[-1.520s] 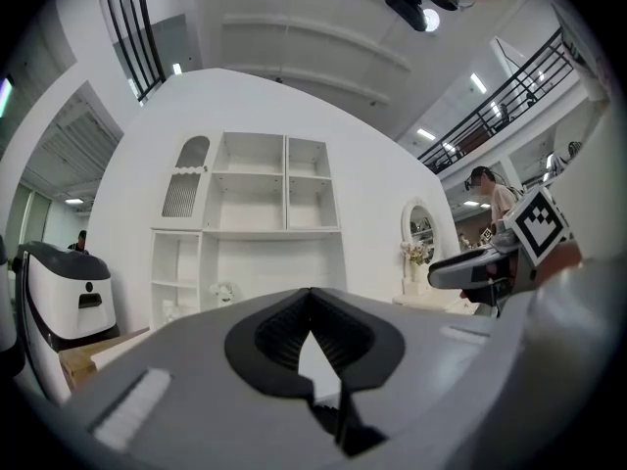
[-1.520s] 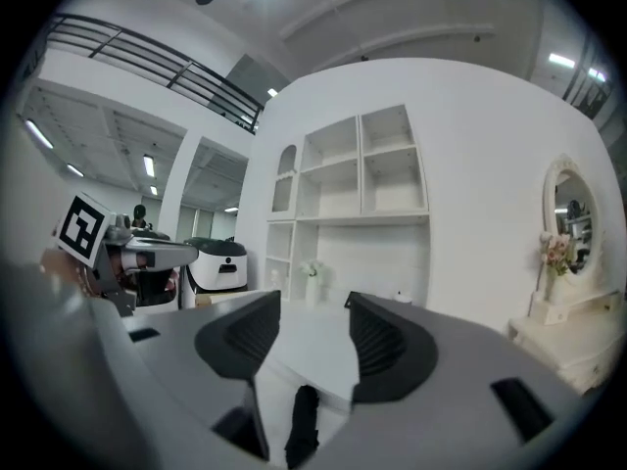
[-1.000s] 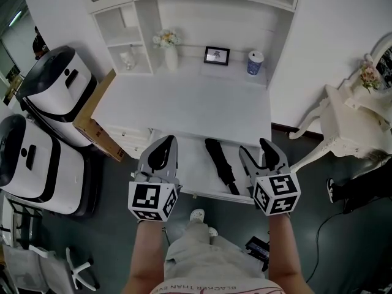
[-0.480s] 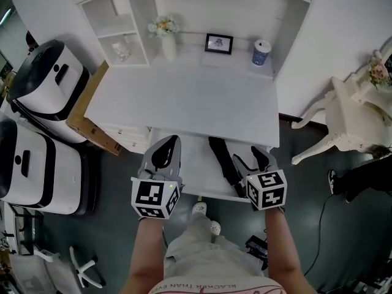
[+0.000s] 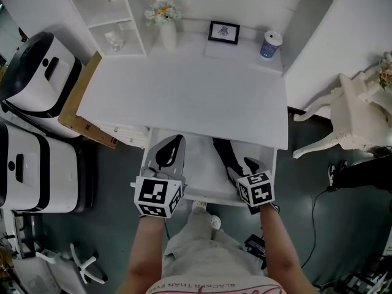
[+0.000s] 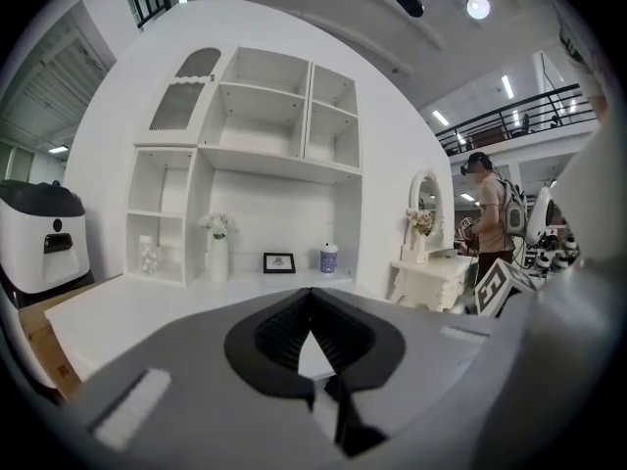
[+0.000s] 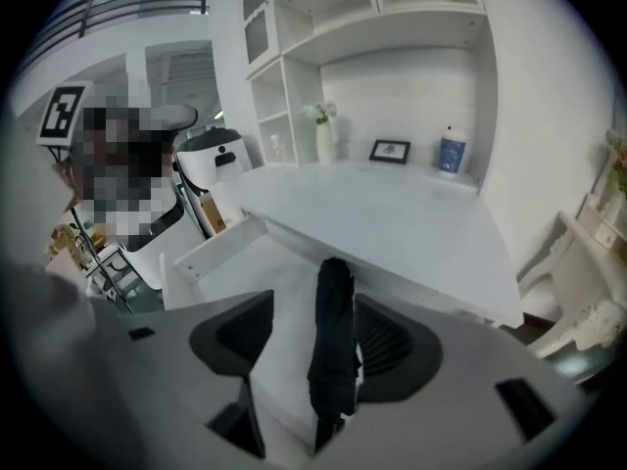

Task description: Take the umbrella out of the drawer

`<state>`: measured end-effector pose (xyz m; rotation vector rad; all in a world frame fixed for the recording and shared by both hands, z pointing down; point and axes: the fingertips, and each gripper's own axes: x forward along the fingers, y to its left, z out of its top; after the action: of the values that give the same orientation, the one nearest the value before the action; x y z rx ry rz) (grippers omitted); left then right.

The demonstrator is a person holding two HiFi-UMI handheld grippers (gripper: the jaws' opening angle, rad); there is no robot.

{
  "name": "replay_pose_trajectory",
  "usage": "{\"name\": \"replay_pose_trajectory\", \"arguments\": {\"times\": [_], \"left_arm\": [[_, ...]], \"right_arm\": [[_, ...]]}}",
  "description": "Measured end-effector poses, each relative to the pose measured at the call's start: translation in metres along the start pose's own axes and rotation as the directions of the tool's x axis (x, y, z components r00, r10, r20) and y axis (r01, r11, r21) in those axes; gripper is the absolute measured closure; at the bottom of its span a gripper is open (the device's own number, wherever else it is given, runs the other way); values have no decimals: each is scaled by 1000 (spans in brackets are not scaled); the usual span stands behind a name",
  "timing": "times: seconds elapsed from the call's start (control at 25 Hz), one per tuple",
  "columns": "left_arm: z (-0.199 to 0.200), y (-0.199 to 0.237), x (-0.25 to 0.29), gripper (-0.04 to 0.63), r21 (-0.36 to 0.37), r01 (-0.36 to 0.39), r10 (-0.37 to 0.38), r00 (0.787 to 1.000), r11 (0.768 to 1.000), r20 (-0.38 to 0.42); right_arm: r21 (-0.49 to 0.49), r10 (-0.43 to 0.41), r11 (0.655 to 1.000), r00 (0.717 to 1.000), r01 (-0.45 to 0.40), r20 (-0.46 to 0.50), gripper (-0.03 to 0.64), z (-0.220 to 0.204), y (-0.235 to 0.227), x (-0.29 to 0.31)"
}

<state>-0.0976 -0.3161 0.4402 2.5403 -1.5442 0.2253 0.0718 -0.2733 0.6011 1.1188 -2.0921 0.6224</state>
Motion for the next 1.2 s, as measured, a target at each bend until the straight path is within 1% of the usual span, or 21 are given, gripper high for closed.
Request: {"name": "replay_pose_trajectory", "arguments": {"times": [0.12, 0.32, 0.68, 0.8, 0.96, 1.2], "left_arm": [[-6, 12, 11, 586, -11, 4, -4, 1000, 1000, -16], [-15, 30, 29, 586, -27, 9, -10, 999, 1000, -39], [-39, 60, 51, 586, -59, 2, -7, 996, 998, -84], [-44, 66, 56, 586, -67, 1, -7, 996, 998, -93], [-52, 68, 58, 586, -74, 5, -13, 994, 997, -107], [-59, 66, 61, 586, -80, 14, -24, 993, 997, -118]], "right_arm": [[17, 11, 1000, 998, -10, -69, 367, -14, 0, 21], [39, 22, 999, 984, -15, -176, 365, -35, -4, 53], [17, 8, 1000, 945, -2, -326, 345, -63, -15, 103], [-6, -9, 1000, 930, 8, -366, 342, -71, -18, 115], [-61, -59, 997, 911, 38, -408, 341, -81, -28, 125], [-55, -70, 997, 897, 51, -436, 334, -89, -29, 140]]}}
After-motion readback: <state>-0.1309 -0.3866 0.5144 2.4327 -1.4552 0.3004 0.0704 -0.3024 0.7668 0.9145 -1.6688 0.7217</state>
